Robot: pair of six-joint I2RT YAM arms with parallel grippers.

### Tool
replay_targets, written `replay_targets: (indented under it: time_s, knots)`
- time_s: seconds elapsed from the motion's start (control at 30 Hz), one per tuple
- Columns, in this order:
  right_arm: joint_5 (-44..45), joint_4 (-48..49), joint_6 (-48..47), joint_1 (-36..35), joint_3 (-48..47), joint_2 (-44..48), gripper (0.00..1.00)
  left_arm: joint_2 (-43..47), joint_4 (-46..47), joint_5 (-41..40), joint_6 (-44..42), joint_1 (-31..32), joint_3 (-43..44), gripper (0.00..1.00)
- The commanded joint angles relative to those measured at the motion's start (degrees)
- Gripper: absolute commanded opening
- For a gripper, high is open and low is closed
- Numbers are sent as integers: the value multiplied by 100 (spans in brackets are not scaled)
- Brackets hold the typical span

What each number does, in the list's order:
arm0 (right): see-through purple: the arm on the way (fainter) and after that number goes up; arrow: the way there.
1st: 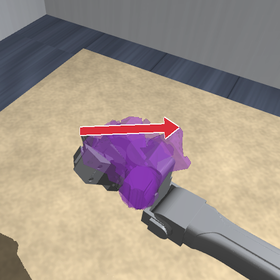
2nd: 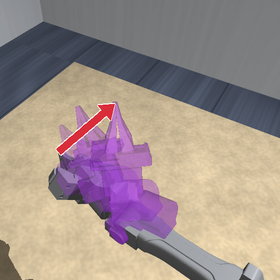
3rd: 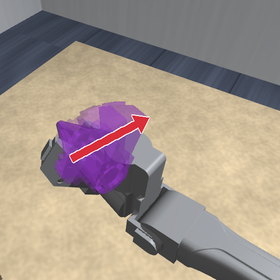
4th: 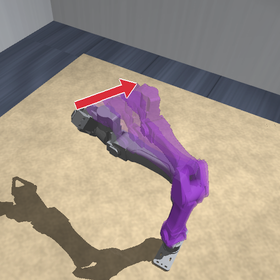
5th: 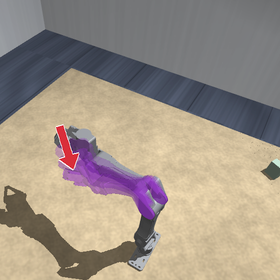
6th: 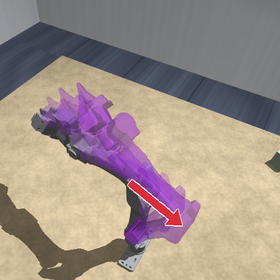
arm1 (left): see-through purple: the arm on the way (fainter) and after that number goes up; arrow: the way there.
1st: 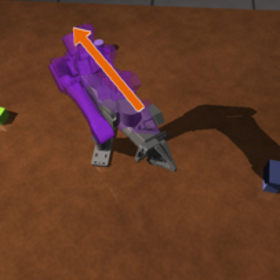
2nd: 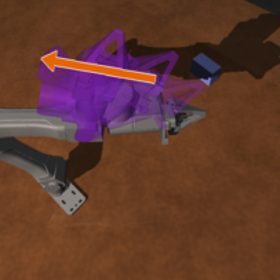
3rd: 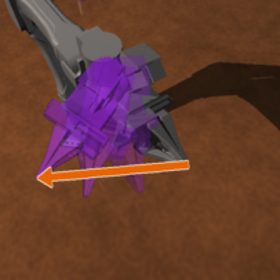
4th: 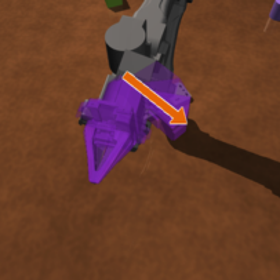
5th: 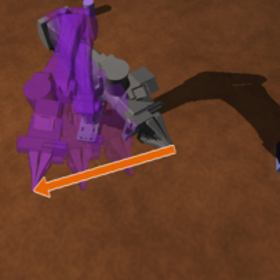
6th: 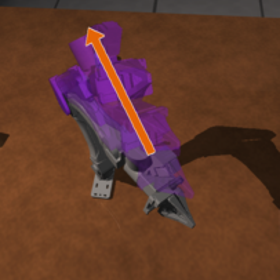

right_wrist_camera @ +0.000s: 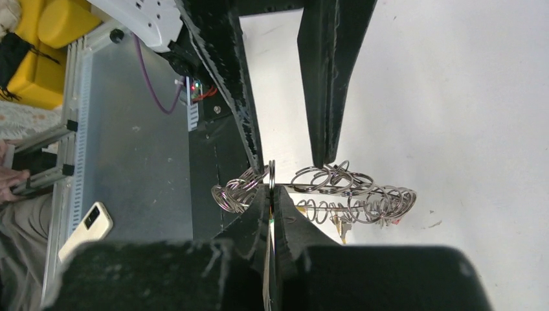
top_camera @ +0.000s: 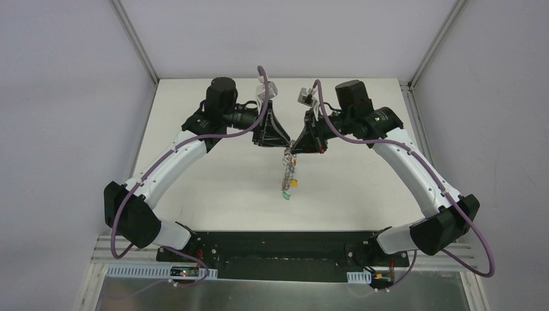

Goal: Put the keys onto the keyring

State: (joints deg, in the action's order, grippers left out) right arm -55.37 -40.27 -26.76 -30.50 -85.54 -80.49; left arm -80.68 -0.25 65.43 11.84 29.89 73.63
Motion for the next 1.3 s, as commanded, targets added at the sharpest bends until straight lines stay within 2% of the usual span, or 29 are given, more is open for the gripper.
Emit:
replay_targets:
  time_s: [0.0, 0.23, 0.47, 0.7, 1.03, 1.27]
  knots:
    - [375, -427, -500, -232, -384, -142, 0, 82, -1315, -225, -1131, -38, 479, 34]
    - [524, -629, -604, -399, -549, -283, 0, 79, -1828, -260, -1739, 113, 482, 35]
    - [521, -570, -556, -459, -497, -310, 0, 38, -1933, -331, -1943, 259, 411, 32]
    - [511, -556, -549, -476, -458, -316, 0, -51, -1925, -350, -1921, 316, 432, 25]
    - [493, -512, -523, -477, -424, -323, 0, -105, -1919, -308, -1894, 342, 433, 9]
    - [518, -517, -538, -475, -378, -333, 0, -136, -1865, -277, -1811, 342, 486, 10]
